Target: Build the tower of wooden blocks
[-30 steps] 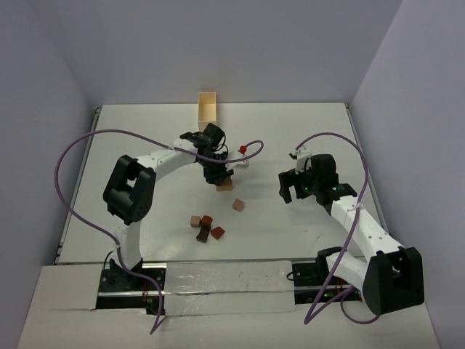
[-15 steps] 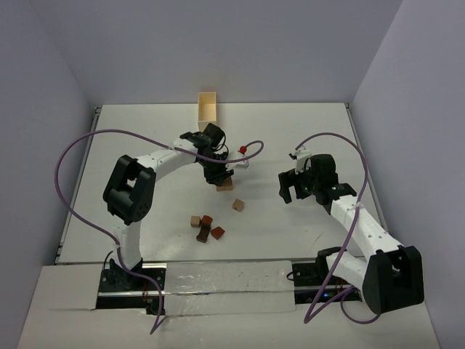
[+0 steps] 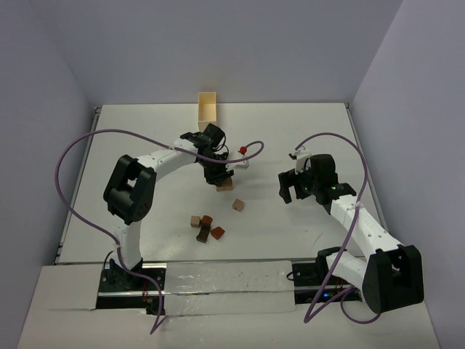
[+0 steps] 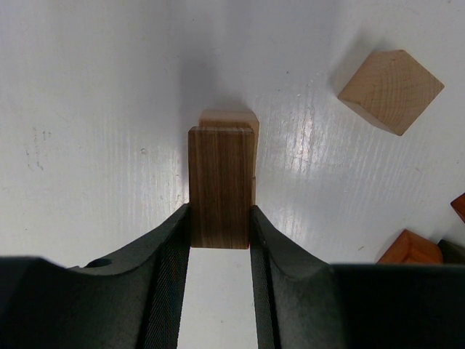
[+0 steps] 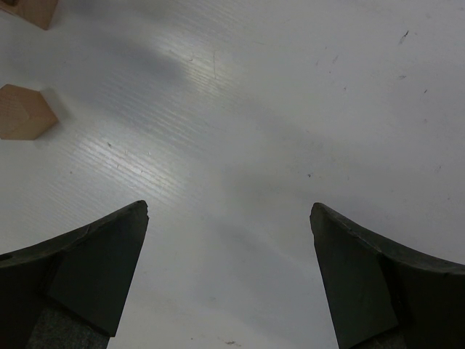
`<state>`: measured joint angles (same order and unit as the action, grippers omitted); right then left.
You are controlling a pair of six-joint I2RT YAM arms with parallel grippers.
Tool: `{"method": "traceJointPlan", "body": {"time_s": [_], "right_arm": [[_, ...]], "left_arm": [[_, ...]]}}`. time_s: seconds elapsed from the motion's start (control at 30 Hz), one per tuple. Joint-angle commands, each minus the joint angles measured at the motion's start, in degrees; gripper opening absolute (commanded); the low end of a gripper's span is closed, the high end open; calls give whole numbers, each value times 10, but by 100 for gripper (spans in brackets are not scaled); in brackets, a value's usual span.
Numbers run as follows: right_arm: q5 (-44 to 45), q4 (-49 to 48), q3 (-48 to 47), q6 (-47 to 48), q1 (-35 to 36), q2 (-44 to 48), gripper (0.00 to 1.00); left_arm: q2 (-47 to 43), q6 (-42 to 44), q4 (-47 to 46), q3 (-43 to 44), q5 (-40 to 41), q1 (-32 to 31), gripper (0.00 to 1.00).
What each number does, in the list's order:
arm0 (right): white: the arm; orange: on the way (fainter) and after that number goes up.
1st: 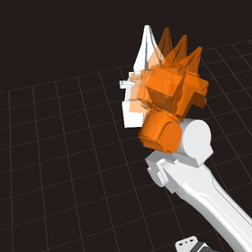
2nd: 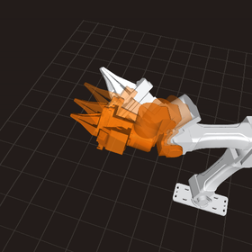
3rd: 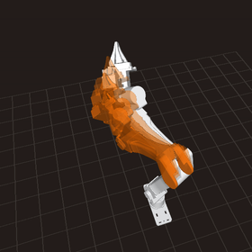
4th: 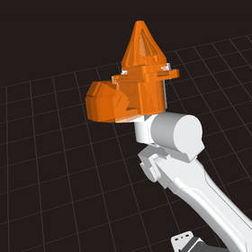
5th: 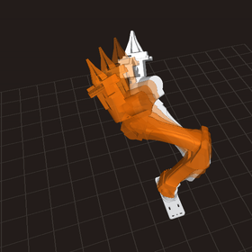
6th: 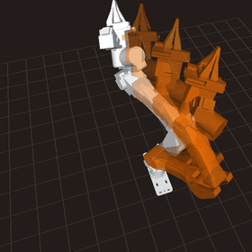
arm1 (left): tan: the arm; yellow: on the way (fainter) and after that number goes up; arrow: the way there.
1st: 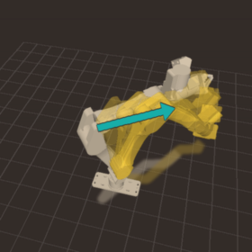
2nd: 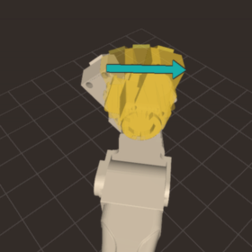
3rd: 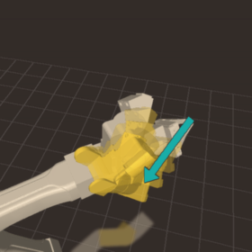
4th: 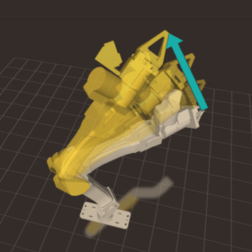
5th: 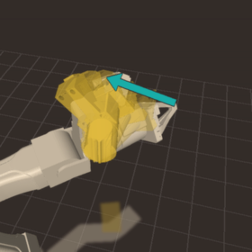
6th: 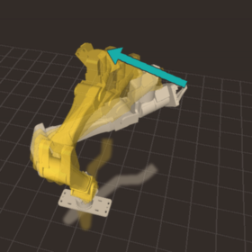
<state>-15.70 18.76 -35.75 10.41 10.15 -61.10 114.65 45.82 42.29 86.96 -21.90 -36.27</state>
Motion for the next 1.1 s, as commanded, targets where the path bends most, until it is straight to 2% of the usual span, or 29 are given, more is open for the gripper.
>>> {"method": "traceJointPlan", "body": {"time_s": [0.0,0.33,0.63,1.07], "right_arm": [[3,0,-31,8,3,-2,100],[3,0,-31,8,3,-3,100],[2,0,-31,8,4,-3,100],[3,0,-31,8,4,-4,100]], "left_arm": [[8,11,3,15,-25,-1,42],[10,15,6,17,-23,-4,47],[9,20,9,15,-21,-6,63],[12,22,-4,18,-8,-15,64]]}}
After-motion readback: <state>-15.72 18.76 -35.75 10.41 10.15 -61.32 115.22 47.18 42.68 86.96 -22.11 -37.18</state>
